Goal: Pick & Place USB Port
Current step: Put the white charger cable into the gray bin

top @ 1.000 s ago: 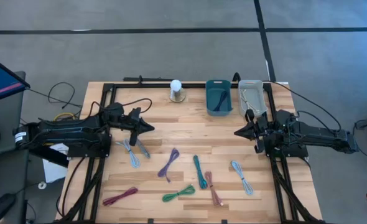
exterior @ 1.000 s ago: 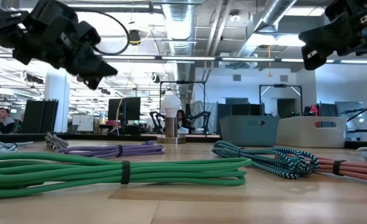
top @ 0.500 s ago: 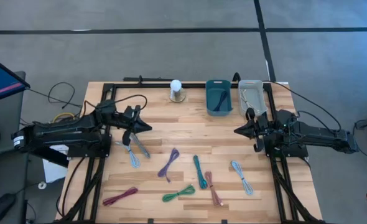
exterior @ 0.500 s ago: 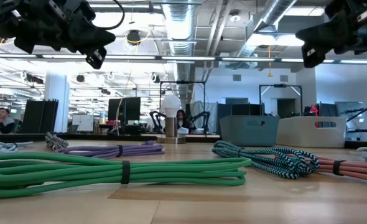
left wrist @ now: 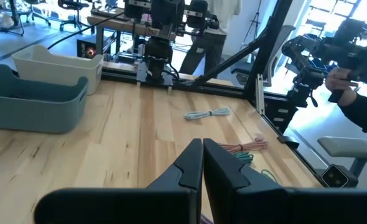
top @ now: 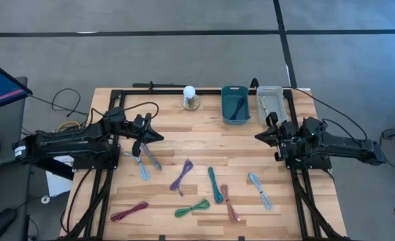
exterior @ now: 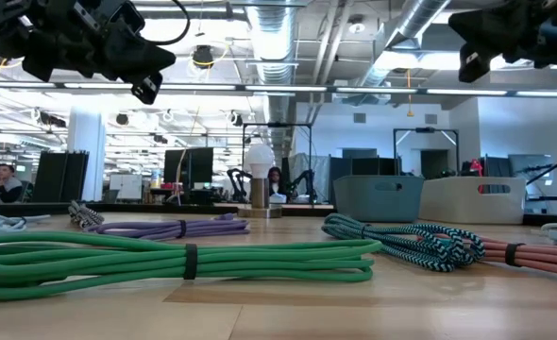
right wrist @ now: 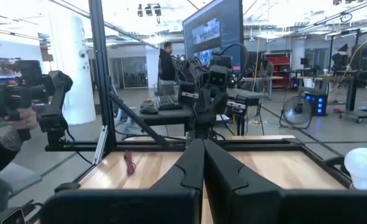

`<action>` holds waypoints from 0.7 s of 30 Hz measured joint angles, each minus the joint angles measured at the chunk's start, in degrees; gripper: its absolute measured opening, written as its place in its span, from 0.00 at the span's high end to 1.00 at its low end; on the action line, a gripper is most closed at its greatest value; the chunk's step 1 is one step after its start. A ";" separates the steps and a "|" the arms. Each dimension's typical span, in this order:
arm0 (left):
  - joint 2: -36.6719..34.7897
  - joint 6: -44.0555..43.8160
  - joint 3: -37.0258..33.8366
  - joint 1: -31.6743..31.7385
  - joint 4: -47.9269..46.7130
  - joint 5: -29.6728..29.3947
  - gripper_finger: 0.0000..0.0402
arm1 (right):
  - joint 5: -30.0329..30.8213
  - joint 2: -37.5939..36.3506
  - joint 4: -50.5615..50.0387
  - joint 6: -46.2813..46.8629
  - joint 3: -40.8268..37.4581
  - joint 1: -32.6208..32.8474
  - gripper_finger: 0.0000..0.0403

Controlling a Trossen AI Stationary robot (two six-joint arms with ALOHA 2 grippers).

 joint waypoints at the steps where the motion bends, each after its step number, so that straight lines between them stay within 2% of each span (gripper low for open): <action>1: 0.00 0.00 0.00 0.00 0.00 0.00 0.97 | 0.00 0.00 0.02 0.02 0.00 0.00 1.00; 6: 0.00 0.00 0.00 0.01 0.00 -0.02 0.97 | 0.18 0.00 -0.64 6.21 0.36 0.00 1.00; 9: 0.00 0.00 0.00 0.00 0.00 0.00 0.97 | 1.35 0.18 -7.04 12.84 2.81 0.10 1.00; 12: 0.00 0.00 0.00 0.02 0.00 0.00 0.97 | 6.10 1.16 -16.45 14.82 6.89 1.64 1.00; 17: 0.00 0.00 0.00 0.02 0.00 -0.02 0.97 | 17.84 4.75 -32.09 18.27 15.70 5.84 1.00; 21: 0.00 0.00 0.00 0.02 -0.02 -0.02 0.97 | 20.85 8.95 -41.93 27.20 19.94 9.99 1.00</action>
